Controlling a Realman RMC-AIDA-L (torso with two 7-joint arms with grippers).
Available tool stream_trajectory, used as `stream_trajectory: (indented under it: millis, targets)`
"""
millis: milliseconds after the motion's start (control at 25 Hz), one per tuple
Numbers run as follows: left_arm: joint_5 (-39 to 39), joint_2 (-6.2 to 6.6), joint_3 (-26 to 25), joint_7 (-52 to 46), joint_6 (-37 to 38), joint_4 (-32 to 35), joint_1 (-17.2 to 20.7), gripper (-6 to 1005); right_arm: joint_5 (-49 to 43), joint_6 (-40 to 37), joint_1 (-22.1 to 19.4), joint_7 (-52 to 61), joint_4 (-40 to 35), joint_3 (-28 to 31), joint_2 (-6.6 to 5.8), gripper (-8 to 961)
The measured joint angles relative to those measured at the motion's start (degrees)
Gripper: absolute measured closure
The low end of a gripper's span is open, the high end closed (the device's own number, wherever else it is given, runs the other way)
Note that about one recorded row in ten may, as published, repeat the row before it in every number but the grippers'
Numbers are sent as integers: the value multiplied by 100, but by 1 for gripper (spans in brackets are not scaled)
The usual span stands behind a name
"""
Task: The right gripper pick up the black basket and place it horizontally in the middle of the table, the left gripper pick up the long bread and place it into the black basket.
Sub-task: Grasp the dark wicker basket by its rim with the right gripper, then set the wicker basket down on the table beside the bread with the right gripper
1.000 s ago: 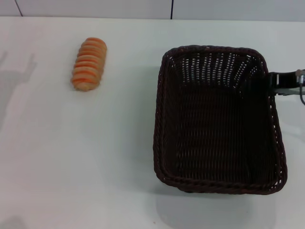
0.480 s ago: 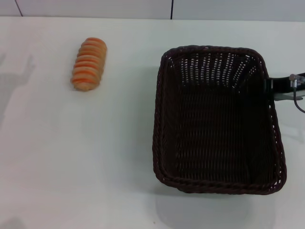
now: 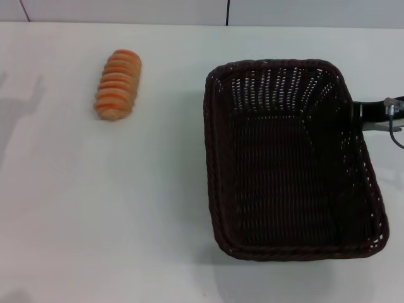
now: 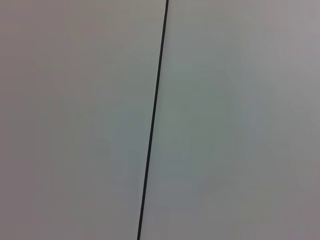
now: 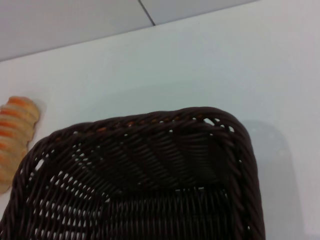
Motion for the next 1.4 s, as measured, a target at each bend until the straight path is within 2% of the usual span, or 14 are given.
stream_trajectory:
  millis: [240, 600, 680, 720, 1040, 1400]
  targets:
    - [-11, 0, 1, -11, -23, -19, 21, 195, 0, -91, -59, -6, 112, 6, -7, 770]
    - [-49, 8, 1, -11, -24, -18, 45, 195, -55, -155, -49, -347, 1034, 119, -66, 785]
    - [-52, 9, 1, -11, -28, -20, 49, 195, -63, -58, 148, -566, 1199, 173, -166, 787]
    - [-54, 9, 1, -11, -30, -20, 51, 195, -63, -58, 148, -566, 1199, 173, -166, 787]
    - [-131, 6, 1, -11, -61, -20, 46, 195, -201, 687, 931, -1302, 1216, 470, -413, 787]
    - [-133, 0, 1, -11, -30, -9, 8, 195, -215, 1401, 1642, -2393, 1086, 698, -529, 787]
